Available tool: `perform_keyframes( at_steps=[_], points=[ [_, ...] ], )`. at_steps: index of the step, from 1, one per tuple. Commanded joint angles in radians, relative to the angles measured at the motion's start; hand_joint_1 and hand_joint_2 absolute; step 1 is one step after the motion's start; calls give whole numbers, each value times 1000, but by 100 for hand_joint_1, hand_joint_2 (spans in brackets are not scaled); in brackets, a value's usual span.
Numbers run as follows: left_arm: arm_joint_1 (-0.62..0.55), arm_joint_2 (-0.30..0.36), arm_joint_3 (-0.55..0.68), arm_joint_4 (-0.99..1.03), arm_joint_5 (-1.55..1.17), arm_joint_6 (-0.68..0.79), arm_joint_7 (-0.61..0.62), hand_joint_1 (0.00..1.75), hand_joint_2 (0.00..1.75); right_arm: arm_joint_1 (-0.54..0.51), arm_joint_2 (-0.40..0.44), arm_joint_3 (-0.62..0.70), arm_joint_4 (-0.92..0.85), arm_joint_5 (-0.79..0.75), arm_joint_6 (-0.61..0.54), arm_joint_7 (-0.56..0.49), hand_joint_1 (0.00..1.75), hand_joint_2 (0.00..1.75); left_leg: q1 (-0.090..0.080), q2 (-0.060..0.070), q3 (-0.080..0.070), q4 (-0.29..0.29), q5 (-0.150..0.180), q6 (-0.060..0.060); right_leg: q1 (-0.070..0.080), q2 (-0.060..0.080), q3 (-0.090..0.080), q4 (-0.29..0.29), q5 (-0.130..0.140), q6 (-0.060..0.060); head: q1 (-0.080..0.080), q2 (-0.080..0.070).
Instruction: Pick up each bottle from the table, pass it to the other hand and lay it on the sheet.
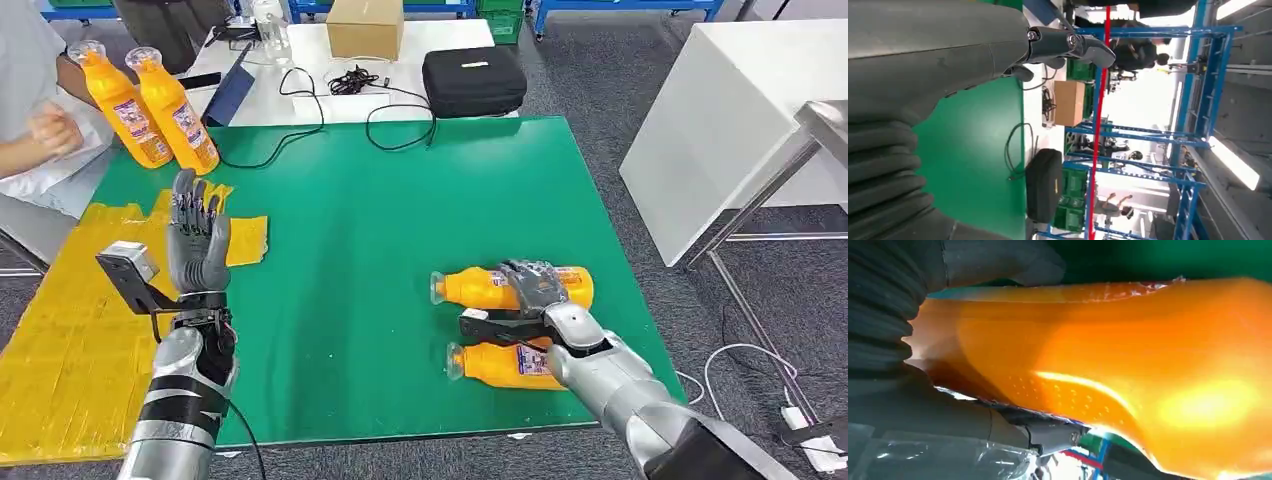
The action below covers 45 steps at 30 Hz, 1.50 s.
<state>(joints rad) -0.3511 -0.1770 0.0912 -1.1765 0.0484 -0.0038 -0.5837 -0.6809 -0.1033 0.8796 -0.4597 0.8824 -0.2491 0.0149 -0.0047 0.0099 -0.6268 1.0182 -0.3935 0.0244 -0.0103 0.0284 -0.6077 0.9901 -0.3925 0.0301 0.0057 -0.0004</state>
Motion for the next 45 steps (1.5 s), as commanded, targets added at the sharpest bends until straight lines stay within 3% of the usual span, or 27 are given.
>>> perform_keyframes(
  at_steps=[1, 10, 16, 24, 27, 31, 38, 45],
  points=[
    [-2, -12, 36, 11, -11, -7, 6, 0, 175, 51, 68, -187, 12, 103, 3, -12, 175, 175, 2, -3, -3, -1, 0, -2, 2, -4, -1, -2, 0, -1, 0, 0],
    [-1, -15, 35, 14, -15, -14, 10, 0, 175, 61, 96, -311, -5, 201, -4, -21, 175, 175, 2, -3, -7, 0, -1, -3, 2, -4, -5, -1, -1, -1, 0, 0],
    [23, -21, 31, -6, -17, -24, 12, 0, 175, 95, 124, -439, -115, 188, -142, -52, 175, 175, 2, -3, -8, 0, -1, -3, 2, -5, -6, -1, -1, -1, 0, 0],
    [23, -21, 31, -10, -17, -24, 12, 0, 175, 99, 122, -441, -119, 188, -141, -53, 175, 175, 2, -5, -13, 0, -1, -3, 2, -7, -10, -1, -3, -1, 0, 0],
    [48, -26, 16, -45, -21, -39, 17, 0, 175, 179, 148, -597, -318, 70, -245, -167, 175, 175, 2, -6, -14, 1, -2, -3, 2, -8, -10, -1, -3, -1, 0, 0],
    [86, -25, -55, -104, -16, -96, 54, 0, 175, 303, 182, -747, -655, -102, -191, -253, 175, 175, 0, -9, -21, 1, -1, -2, 0, -8, -17, 1, -3, 0, 0, 0],
    [116, -10, -242, -157, -10, -209, 115, 0, 175, 366, 230, -830, -766, -233, -186, -352, 175, 175, 1, -18, -22, 2, -2, -2, 1, -18, -14, 1, -8, 4, 0, 0],
    [111, 1, -348, -159, -40, -227, 134, 0, 175, 364, 261, -830, -780, -284, -186, -391, 175, 175, 0, -16, -24, 1, -1, -2, 0, -16, -16, 0, -7, 4, 0, 0]
  ],
)
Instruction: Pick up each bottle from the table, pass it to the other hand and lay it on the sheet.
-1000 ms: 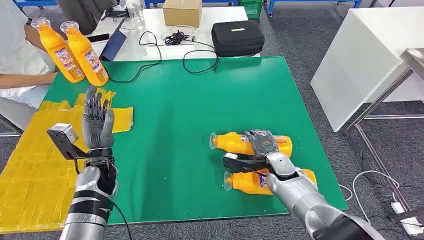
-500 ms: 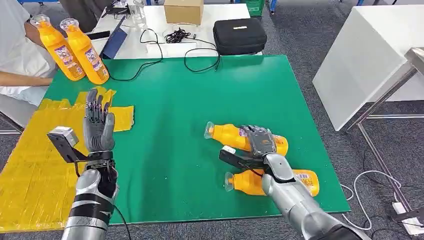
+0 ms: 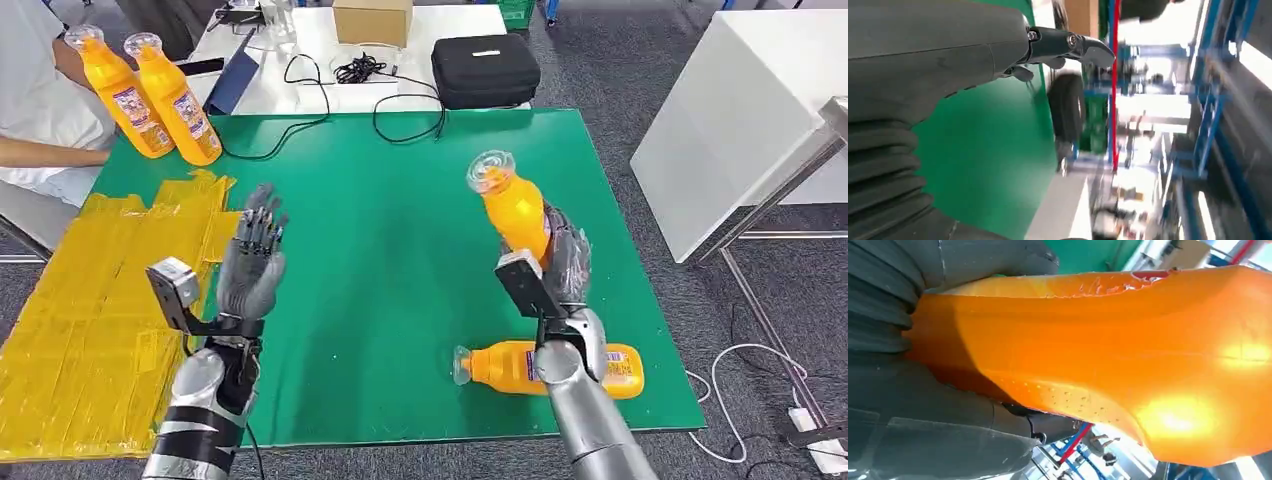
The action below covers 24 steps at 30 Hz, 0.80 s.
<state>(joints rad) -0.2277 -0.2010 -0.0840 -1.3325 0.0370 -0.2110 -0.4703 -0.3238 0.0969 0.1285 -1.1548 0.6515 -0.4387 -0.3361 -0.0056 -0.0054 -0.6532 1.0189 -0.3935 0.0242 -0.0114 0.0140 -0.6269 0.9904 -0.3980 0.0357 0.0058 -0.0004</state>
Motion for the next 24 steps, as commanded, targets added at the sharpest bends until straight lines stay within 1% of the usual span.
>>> perform_keyframes(
  at_steps=[1, 2, 4, 6, 7, 8, 9, 11, 12, 13, 16, 18, 19, 20, 21, 22, 23, 24],
  points=[
    [-17, 23, -204, 0, -46, -21, 26, 0, 175, 2, 68, -70, -82, -55, 7, -40, 175, 175, 0, -1, 2, 0, -1, -1, 1, -2, 2, 0, -1, -1, 0, 0],
    [-21, 21, -222, 1, -53, -19, 27, 0, 175, -5, 75, -60, -73, -54, 11, -40, 175, 175, 1, -1, 4, 1, -2, -2, 1, -2, 4, 0, -2, -1, 0, 0],
    [-32, 19, -257, 0, -62, -14, 29, 0, 175, -23, 93, -35, -47, -51, 19, -39, 175, 175, 1, 0, 1, 0, -1, -1, 1, -1, 1, 0, -1, -1, 0, 0],
    [-43, 24, -289, 0, -65, -7, 34, 0, 175, -48, 112, -3, 1, -53, 27, -36, 175, 175, 1, 1, 3, 1, -2, -2, 1, 0, 3, 0, -1, -1, 0, 0],
    [-48, 23, -296, 3, -64, -8, 36, 0, 175, -57, 124, 8, 17, -52, 27, -35, 175, 175, 1, 2, 1, 0, -1, -1, 1, 1, 1, 0, 0, -1, 0, 0],
    [-53, 24, -303, 6, -64, -8, 36, 0, 175, -67, 132, 21, 37, -50, 29, -36, 175, 175, 1, 2, 3, 1, -2, -2, 1, 1, 3, 0, -1, -1, 0, 0],
    [-60, 25, -311, 13, -60, -6, 40, 0, 175, -84, 139, 39, 70, -47, 29, -35, 175, 175, 1, 2, 2, 0, -1, -1, 1, 1, 1, 0, 0, -1, 0, 0],
    [-71, 26, -320, 26, -56, -4, 43, 0, 175, -109, 153, 66, 121, -39, 25, -30, 175, 175, 2, 4, 6, 1, -3, -3, 2, 2, 5, 0, -2, -2, 0, 0],
    [-73, 26, -321, 29, -56, -4, 43, 0, 175, -115, 158, 71, 132, -34, 17, -27, 175, 175, 1, 3, 3, 0, -1, -2, 1, 2, 2, 0, 0, -1, 0, 0],
    [-78, 26, -324, 34, -55, -3, 43, 0, 175, -125, 164, 80, 154, -32, 13, -26, 175, 175, 2, 4, 6, 0, -2, -2, 2, 2, 5, -1, -1, -2, 0, 0],
    [-93, 22, -331, 55, -49, -4, 47, 0, 175, -156, 184, 121, 228, -20, 29, -29, 175, 175, 2, 3, 5, 0, -1, -2, 2, 1, 4, -1, -1, -1, 0, 0],
    [-98, 21, -332, 62, -48, -3, 48, 0, 175, -161, 198, 134, 248, -11, 19, -29, 175, 175, 1, 3, 3, 0, -1, -1, 1, 2, 2, -1, 0, -1, 0, 0],
    [-101, 20, -332, 67, -47, -3, 48, 0, 175, -164, 205, 144, 263, -4, 12, -29, 175, 175, 2, 4, 5, 0, -2, -2, 2, 2, 4, -1, -1, -1, 0, 0],
    [-105, 21, -333, 69, -47, -1, 48, 0, 175, -172, 208, 163, 285, -1, 22, -33, 175, 175, 2, 4, 7, 0, -3, -3, 2, 2, 7, -1, -1, -2, 0, 0],
    [-107, 20, -331, 72, -45, 1, 48, 0, 175, -173, 215, 182, 298, 11, 18, -35, 175, 175, 2, 2, 4, 0, -1, -2, 2, 1, 4, -1, -1, -1, 0, 0],
    [-109, 19, -329, 74, -43, 3, 48, 0, 175, -173, 220, 197, 306, 23, 14, -35, 175, 175, 2, 3, 7, 0, -2, -2, 2, 1, 6, -1, -1, -2, 0, 0],
    [-113, 19, -324, 78, -38, 5, 49, 0, 175, -168, 236, 219, 319, 40, 3, -33, 175, 175, 1, 2, 4, 0, -1, -2, 1, 1, 4, -1, -1, -1, 0, 0],
    [-117, 19, -320, 82, -34, 6, 51, 0, 175, -168, 244, 241, 335, 46, 5, -32, 175, 175, 2, 3, 6, 0, -2, -2, 2, 1, 6, -1, -1, -2, 0, 0]
  ],
)
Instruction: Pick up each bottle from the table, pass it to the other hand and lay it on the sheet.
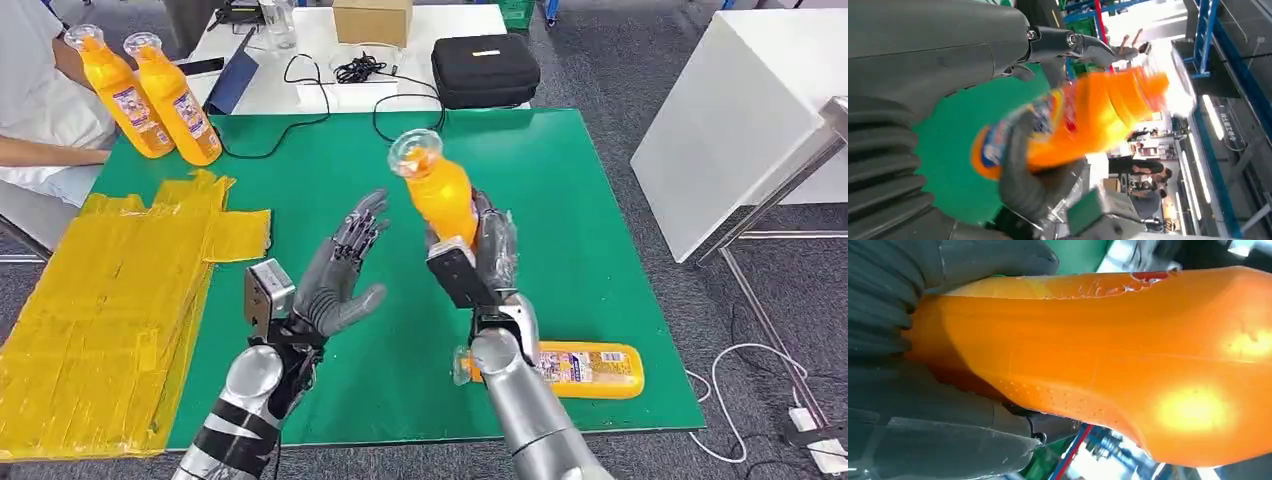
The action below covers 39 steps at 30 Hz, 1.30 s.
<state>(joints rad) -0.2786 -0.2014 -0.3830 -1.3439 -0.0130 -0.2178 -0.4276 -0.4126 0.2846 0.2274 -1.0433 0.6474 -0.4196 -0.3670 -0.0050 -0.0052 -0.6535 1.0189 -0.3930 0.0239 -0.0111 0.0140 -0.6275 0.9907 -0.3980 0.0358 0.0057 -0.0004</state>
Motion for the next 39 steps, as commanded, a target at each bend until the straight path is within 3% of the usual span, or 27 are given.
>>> perform_keyframes(
  at_steps=[1, 14, 39],
  points=[
    [-68, 20, -19, 99, 18, 14, 8, 0, 175, -79, 63, 163, 237, 53, -20, 1, 175, 175, 1, 3, 5, 0, -2, -2, 1, 2, 5, -1, -1, -1, 0, 0],
    [-82, 21, 30, 150, 55, 19, 12, 0, 175, -32, 64, 469, 199, 15, -37, 20, 175, 175, 2, 2, 6, 0, -3, -2, 2, 0, 5, -1, -2, -2, 1, 0],
    [-89, 7, 45, 190, 14, 76, -4, 0, 175, -28, 64, 430, 214, 30, -45, 10, 175, 175, 2, -1, 5, 0, -2, -2, 2, -3, 6, -1, -3, -2, 0, 0]
  ],
)
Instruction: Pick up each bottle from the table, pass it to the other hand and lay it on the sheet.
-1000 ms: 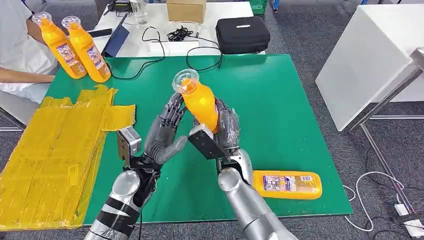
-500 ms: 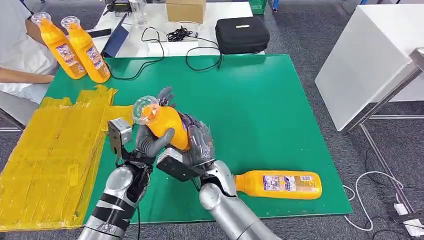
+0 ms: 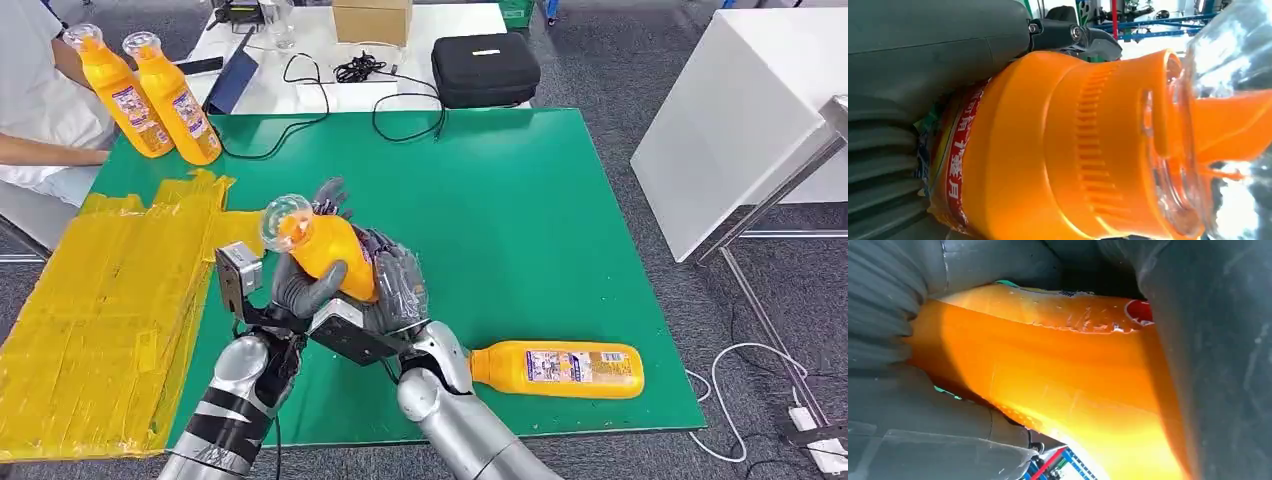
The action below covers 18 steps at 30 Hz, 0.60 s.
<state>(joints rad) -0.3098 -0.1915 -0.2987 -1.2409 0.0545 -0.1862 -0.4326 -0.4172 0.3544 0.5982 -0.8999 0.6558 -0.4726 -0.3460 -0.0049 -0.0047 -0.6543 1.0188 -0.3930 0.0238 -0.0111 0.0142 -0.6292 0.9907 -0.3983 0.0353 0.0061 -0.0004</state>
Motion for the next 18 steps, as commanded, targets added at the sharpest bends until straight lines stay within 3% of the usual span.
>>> perform_keyframes(
  at_steps=[1, 4, 5, 6, 18],
  points=[
    [-56, -5, -39, 84, -57, 51, -1, 0, 175, -24, -5, 59, 72, 23, 9, -10, 175, 175, 1, -1, 4, 0, -1, -1, 1, -2, 5, -1, -1, -1, 0, 0],
    [-45, -13, -22, 56, -56, 76, -14, 0, 175, -27, -5, 67, 80, 34, 15, -2, 175, 175, 1, -1, 3, 0, -1, -1, 1, -2, 4, -1, -1, -1, 0, 0],
    [-38, -17, -16, 40, -58, 90, -22, 66, 175, -28, -5, 71, 83, 32, 13, 2, 175, 175, 2, -1, 6, 0, -2, -2, 2, -3, 7, -1, -2, -1, 0, 0],
    [-32, -18, -13, 24, -55, 95, -25, 175, 175, -30, -5, 74, 88, 30, 14, 3, 175, 175, 1, -1, 3, 0, -1, -1, 1, -2, 4, -1, -1, -1, 0, 0],
    [-19, -20, -9, -4, -64, 125, -40, 175, 175, -38, -5, 78, 97, 22, 14, 6, 175, 175, 2, -1, 4, 0, -2, -1, 2, -2, 5, -1, -2, -1, 0, 0]
  ],
)
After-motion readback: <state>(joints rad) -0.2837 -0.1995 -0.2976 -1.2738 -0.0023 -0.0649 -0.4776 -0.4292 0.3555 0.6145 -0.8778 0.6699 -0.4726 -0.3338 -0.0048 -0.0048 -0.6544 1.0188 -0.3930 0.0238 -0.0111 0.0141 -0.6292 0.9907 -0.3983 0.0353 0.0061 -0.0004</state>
